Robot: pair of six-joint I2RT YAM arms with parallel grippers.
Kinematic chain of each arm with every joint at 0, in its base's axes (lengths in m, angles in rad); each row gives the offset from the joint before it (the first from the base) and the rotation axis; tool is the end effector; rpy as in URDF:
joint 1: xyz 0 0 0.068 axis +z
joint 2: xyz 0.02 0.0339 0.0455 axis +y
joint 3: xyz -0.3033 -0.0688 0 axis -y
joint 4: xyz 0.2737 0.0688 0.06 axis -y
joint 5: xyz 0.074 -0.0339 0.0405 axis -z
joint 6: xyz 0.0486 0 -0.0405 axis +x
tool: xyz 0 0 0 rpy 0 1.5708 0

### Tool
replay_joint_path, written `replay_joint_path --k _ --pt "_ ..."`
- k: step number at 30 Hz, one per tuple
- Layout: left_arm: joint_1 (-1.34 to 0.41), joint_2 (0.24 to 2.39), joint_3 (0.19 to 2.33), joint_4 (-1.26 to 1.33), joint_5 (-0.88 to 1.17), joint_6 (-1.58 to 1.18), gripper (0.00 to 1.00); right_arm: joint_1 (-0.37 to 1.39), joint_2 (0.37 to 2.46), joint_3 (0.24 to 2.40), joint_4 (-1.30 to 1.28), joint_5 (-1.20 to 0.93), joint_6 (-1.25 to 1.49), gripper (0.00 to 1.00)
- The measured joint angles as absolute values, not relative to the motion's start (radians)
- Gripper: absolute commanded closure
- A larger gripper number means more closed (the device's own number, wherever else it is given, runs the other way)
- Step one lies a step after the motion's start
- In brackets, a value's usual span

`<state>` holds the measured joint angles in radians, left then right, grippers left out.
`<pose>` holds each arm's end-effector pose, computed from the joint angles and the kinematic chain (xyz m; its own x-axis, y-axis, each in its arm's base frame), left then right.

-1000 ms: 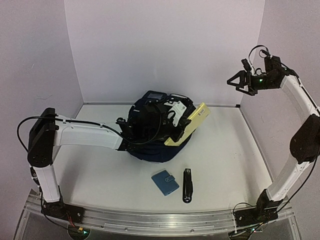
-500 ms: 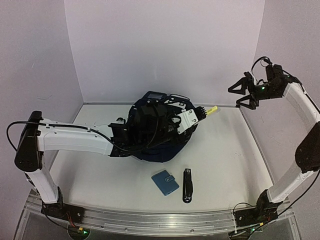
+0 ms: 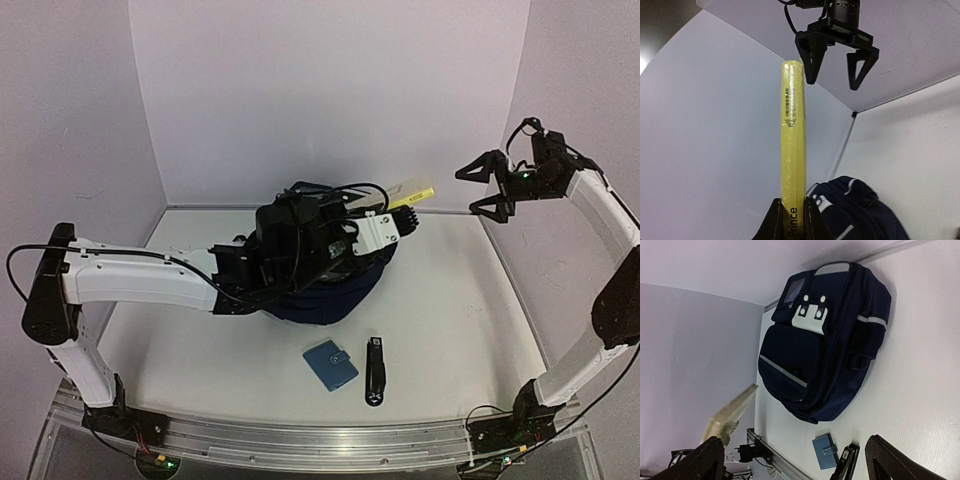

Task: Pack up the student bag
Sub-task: Pick up the book from the center of the board.

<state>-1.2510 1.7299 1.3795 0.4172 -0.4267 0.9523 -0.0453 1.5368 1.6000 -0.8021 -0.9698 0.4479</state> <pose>0.1649 -0.4339 0.3833 0.6105 0.5158 -0.6010 0.4087 0.4449 0.7969 0.3555 0.0240 0.4254 -0.8591 0.2841 -0.4257 -0.2345 0.5208 0.8208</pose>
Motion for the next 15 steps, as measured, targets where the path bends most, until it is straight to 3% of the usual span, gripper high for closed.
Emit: replay_joint_path --k 8,15 --pt "-1.249 1.983 1.354 0.824 -0.539 1.402 1.0 0.06 1.536 1.485 -0.724 -1.01 0.5 0.02" --pt "-1.254 2.1 1.316 0.925 -0.579 1.592 1.0 0.141 1.534 1.441 -0.657 -1.025 0.502 0.02"
